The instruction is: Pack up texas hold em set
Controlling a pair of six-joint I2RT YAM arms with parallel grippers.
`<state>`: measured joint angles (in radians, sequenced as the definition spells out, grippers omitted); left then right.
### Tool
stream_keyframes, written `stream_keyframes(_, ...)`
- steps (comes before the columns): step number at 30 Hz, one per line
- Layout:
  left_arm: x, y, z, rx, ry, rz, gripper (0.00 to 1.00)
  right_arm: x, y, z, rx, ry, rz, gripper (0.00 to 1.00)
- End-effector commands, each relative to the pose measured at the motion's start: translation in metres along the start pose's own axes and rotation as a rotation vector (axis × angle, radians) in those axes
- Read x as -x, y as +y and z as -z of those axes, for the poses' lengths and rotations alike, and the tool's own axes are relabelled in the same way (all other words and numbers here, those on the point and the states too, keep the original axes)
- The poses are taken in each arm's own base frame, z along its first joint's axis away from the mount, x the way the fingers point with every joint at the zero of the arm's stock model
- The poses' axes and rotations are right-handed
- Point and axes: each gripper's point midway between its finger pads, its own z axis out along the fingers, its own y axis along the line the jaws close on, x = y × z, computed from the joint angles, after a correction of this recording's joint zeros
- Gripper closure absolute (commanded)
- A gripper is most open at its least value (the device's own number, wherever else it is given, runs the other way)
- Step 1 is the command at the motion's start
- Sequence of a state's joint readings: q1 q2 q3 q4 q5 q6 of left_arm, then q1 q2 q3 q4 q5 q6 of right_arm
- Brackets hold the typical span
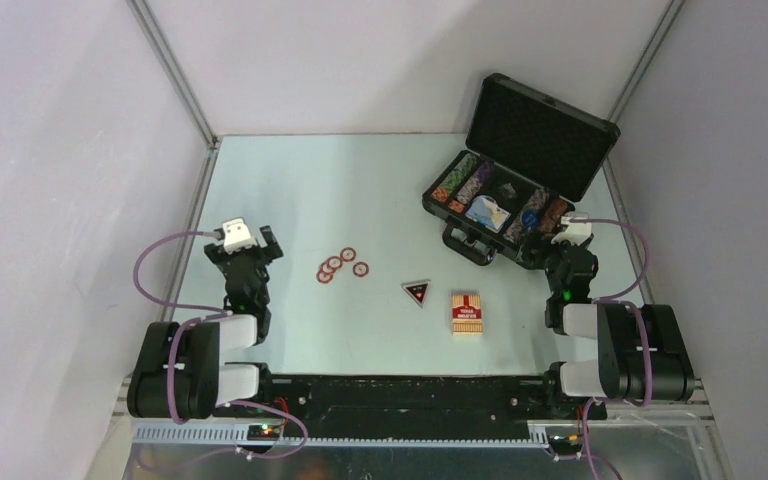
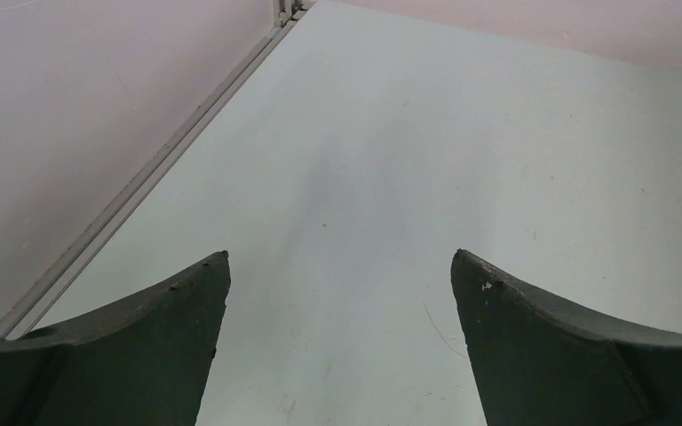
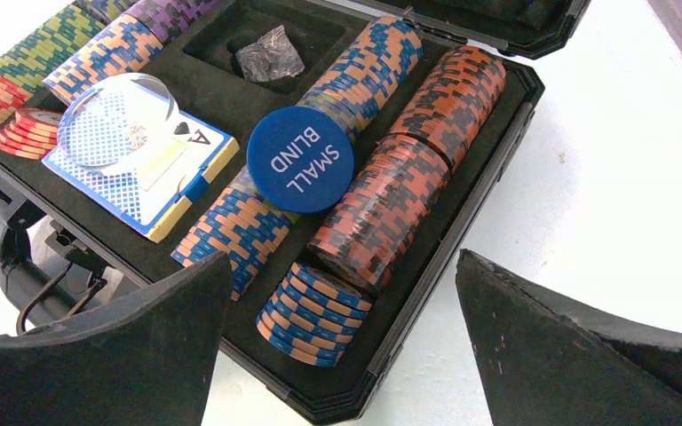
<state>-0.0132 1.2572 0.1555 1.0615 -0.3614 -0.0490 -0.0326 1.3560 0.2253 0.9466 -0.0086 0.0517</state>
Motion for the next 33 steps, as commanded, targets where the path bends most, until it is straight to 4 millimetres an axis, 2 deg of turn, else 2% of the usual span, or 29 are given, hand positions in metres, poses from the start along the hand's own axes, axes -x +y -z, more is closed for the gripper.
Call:
stream_keyframes(1, 0.015, -0.004, -0.007, -0.017, -0.043, -0.013, 0.02, 0.017, 0.003, -0.006, 0.01, -0.046, 0.002, 0.0)
stream_keyframes(18, 0.015, -0.003, -0.006, -0.014, -0.044, -0.013, 0.02, 0.016, 0.003, -0.006, 0.013, -0.045, 0.0, 0.0)
stream_keyframes(20, 0.016, -0.004, -0.005, -0.017, -0.048, -0.016, 0.02, 0.022, 0.002, -0.005, 0.007, -0.062, -0.005, 0.0)
stream_keyframes(21, 0.021, -0.006, -0.003, -0.022, -0.063, -0.019, 0.02, 0.021, 0.001, -0.003, 0.001, -0.055, -0.006, 0.0)
stream_keyframes(22, 0.022, -0.006, -0.001, -0.02, -0.067, -0.021, 0.02, 0.03, 0.002, 0.0, 0.002, -0.078, -0.008, 0.0)
stream_keyframes(23, 0.03, -0.003, 0.002, 0.003, -0.094, -0.009, 0.02, 0.027, 0.002, 0.002, -0.002, -0.054, -0.009, 0.0)
stream_keyframes(24, 0.031, -0.001, 0.004, 0.021, -0.09, -0.01, 0.02, 0.039, 0.004, 0.004, 0.003, -0.077, -0.013, 0.0)
stream_keyframes(25, 0.04, 0.004, 0.008, 0.061, -0.113, 0.004, 0.02, 0.031, 0.004, 0.007, -0.003, -0.031, -0.03, 0.0)
stream_keyframes(26, 0.039, 0.006, 0.009, 0.078, -0.101, -0.001, 0.02, 0.042, 0.003, 0.01, -0.014, -0.054, -0.042, 0.0)
stream_keyframes(27, 0.046, 0.007, 0.012, 0.098, -0.104, -0.009, 0.02, 0.038, 0.002, 0.012, -0.027, -0.028, -0.066, 0.0)
stream_keyframes(29, 0.052, 0.006, 0.015, 0.129, -0.089, -0.029, 0.02, 0.047, 0.004, 0.018, -0.028, -0.046, -0.102, 0.0)
stream_keyframes(32, 0.063, 0.008, 0.018, 0.235, -0.06, 0.06, 0.02, 0.05, -0.001, 0.024, -0.086, -0.042, -0.168, 0.0)
stream_keyframes(33, 0.07, 0.007, 0.016, 0.255, -0.034, 0.074, 0.02, 0.062, 0.0, 0.026, -0.097, -0.069, -0.205, 0.0)
